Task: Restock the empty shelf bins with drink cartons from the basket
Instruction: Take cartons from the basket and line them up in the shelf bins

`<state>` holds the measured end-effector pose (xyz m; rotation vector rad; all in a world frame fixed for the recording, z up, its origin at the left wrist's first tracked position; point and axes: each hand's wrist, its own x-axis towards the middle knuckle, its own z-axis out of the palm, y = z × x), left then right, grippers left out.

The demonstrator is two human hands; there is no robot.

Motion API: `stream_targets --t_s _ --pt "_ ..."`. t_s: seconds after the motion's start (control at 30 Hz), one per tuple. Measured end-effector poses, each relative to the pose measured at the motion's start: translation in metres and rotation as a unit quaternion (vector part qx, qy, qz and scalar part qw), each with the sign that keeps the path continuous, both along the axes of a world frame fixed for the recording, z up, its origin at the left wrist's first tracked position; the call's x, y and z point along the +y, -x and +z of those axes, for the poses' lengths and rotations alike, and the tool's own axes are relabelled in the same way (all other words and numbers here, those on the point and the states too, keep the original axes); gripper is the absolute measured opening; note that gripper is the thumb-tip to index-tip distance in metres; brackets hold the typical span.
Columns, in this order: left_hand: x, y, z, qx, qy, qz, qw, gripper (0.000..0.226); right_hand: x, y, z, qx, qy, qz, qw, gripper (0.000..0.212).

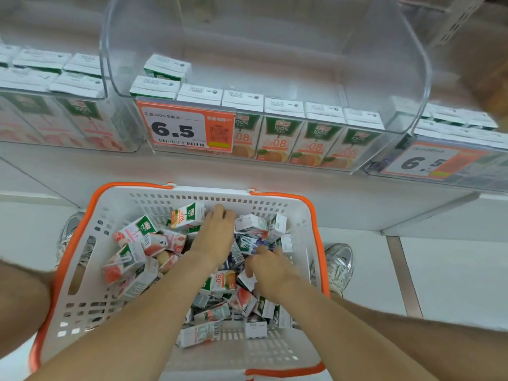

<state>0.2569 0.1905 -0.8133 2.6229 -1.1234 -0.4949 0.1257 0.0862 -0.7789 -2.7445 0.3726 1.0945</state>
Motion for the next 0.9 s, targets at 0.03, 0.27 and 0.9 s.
stream_targets --t_s 0.03,0.27,0.9 --pt "0.000 0.001 -0.001 -0.023 -0.008 -0.006 1.000 0.053 -0.003 0.001 0.003 -0.011 0.004 0.005 1.000 0.042" --pt "0.016 0.010 0.011 -0.055 0.011 -0.013 0.998 0.040 -0.035 0.002 0.043 -0.089 -0.071 -0.063 0.992 0.043" --pt "0.024 0.050 0.218 0.184 0.255 -0.059 0.947 0.030 -0.048 0.005 0.283 -0.198 -0.002 0.040 0.979 0.020"
